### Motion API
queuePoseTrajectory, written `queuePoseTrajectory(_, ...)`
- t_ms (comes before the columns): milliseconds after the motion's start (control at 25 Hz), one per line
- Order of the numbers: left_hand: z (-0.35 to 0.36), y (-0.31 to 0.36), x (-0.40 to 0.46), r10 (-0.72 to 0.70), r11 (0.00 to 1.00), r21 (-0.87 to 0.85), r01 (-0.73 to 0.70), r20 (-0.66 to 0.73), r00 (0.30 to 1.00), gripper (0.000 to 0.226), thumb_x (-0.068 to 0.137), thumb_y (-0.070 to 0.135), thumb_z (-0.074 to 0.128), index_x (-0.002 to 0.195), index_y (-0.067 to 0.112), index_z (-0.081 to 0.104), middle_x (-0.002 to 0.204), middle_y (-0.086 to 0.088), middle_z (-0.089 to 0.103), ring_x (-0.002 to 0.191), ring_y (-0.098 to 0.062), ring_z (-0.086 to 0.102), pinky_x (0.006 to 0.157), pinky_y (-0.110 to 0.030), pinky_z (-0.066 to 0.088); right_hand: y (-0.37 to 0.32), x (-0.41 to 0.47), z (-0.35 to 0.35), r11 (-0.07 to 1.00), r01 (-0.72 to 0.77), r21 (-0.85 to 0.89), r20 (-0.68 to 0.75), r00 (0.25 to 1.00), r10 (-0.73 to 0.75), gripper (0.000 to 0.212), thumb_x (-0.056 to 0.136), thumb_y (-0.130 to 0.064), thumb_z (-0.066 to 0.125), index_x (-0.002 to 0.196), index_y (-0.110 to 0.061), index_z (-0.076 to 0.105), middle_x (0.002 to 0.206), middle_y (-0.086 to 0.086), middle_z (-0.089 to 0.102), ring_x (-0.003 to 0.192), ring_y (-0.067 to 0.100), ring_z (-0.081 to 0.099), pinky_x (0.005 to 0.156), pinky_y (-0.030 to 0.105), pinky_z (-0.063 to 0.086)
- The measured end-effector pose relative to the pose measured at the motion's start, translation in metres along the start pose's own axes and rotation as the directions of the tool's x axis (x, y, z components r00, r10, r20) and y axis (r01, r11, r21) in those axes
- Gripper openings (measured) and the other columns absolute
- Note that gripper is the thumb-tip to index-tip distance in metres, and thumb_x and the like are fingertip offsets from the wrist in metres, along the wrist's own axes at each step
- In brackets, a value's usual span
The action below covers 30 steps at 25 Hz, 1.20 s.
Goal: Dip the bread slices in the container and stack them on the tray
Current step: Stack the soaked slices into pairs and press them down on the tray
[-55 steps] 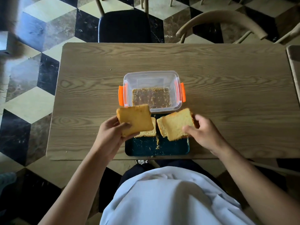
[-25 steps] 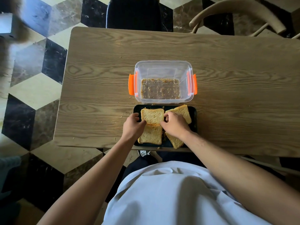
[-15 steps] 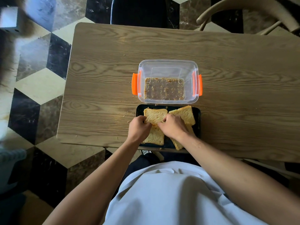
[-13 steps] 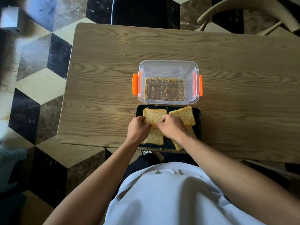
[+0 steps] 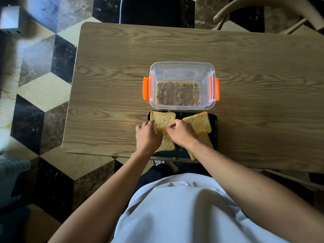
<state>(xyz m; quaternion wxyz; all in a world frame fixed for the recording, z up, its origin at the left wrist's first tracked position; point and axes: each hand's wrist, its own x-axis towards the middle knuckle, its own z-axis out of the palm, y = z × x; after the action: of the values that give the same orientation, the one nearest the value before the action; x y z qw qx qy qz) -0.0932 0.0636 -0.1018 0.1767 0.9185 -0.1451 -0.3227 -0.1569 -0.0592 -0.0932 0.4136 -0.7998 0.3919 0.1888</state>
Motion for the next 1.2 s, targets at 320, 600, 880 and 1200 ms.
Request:
queuePoseTrajectory(320, 0.001, -0.003, -0.003, 0.015, 0.998, 0.060, -0.015, 0.009, 1.000, 0.052, 0.088, 0.026, 0.062, 0.134, 0.005, 0.053, 0.141, -0.015, 0.054, 0.128, -0.035, 0.045, 0.105, -0.040, 0.029, 0.003, 0.004, 0.011, 1.000, 0.014, -0.010, -0.035, 0.999, -0.014, 0.044, 0.083, -0.040, 0.061, 0.120, -0.018, 0.054, 0.120, 0.006, 0.051, 0.100, 0.021, 0.053, 0.077, 0.029, 0.042)
queuePoseTrajectory(600, 0.002, -0.005, -0.010, 0.112, 0.980, 0.162, -0.113, 0.019, 0.994, 0.061, 0.086, 0.017, 0.062, 0.143, 0.004, 0.043, 0.148, -0.017, 0.042, 0.129, -0.038, 0.039, 0.104, -0.044, 0.040, -0.002, 0.006, 0.015, 0.999, 0.041, 0.000, -0.018, 0.999, -0.041, 0.049, 0.082, -0.042, 0.060, 0.126, -0.020, 0.051, 0.127, 0.008, 0.050, 0.109, 0.022, 0.052, 0.078, 0.026, 0.038)
queuePoseTrajectory(880, 0.003, -0.006, -0.010, 0.106, 0.984, 0.138, -0.112, 0.050, 0.993, 0.064, 0.085, 0.016, 0.063, 0.144, 0.005, 0.042, 0.152, -0.016, 0.039, 0.132, -0.038, 0.037, 0.110, -0.043, 0.037, -0.001, 0.009, 0.013, 1.000, 0.027, -0.009, -0.040, 0.999, -0.027, 0.043, 0.083, -0.043, 0.060, 0.119, -0.021, 0.054, 0.123, 0.007, 0.055, 0.101, 0.020, 0.053, 0.077, 0.028, 0.042)
queuePoseTrajectory(1200, 0.004, -0.008, -0.011, 0.121, 0.986, 0.111, -0.127, 0.057, 0.991, 0.071, 0.086, 0.016, 0.064, 0.151, 0.008, 0.035, 0.156, -0.012, 0.037, 0.136, -0.036, 0.034, 0.114, -0.042, 0.032, -0.001, 0.005, 0.013, 0.998, 0.052, 0.048, -0.026, 0.998, -0.050, 0.040, 0.080, -0.043, 0.059, 0.115, -0.024, 0.057, 0.120, 0.005, 0.056, 0.101, 0.018, 0.053, 0.078, 0.028, 0.042)
